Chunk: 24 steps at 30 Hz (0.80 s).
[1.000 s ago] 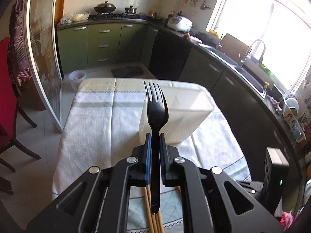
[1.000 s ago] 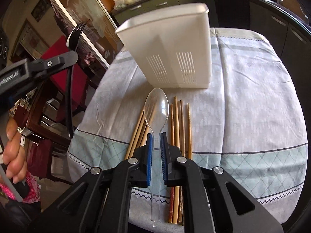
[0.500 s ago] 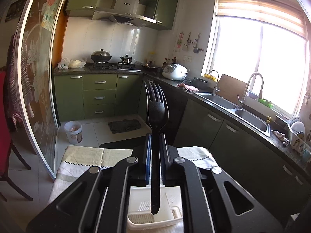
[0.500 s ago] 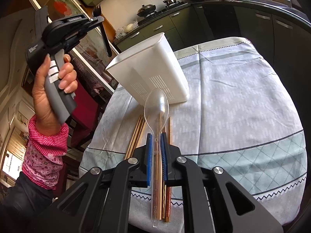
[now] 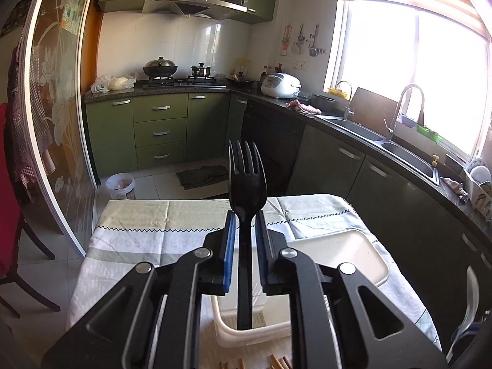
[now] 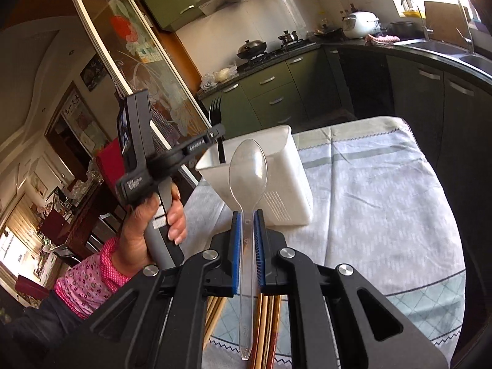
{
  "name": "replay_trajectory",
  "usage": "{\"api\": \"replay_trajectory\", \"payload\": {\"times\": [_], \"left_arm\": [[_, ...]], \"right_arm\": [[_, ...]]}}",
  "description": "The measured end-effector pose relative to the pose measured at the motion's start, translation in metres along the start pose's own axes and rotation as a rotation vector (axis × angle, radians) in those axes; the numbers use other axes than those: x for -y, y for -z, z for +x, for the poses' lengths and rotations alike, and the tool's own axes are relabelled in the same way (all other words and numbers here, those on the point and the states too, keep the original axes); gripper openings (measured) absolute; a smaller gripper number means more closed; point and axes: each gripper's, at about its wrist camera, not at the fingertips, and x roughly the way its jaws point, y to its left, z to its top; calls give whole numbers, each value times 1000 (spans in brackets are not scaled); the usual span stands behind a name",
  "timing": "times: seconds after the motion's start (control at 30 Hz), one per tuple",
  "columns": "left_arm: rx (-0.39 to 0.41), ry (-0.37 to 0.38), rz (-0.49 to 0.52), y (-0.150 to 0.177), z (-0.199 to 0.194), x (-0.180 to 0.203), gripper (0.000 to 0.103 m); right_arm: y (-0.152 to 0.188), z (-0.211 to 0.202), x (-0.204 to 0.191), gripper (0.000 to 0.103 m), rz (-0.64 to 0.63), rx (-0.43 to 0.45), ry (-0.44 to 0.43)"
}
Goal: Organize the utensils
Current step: 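Carry the fork into the white holder and open the left tool while the right tool lifts the spoon, then lower the clear spoon into the white holder and open the right tool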
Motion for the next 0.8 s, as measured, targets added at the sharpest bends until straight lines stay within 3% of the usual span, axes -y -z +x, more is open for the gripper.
{"api": "replay_trajectory", "payload": {"times": [0.27,0.47,0.6,0.8], "left_arm": [[60,4,-36,9,-67,-26,23],[71,-19,-16,21,-106,-41,24],[55,-28,-18,30,-117,-49,26],[10,-20,-32,36,-113,-53,26]], "right_arm": [[-83,8,-46,9,-138,258,58],[-120,45,-56,9,-233,448,207],[-125,88,-41,9,-245,441,270],[-105,129,-14,10,-198,359,246]]}}
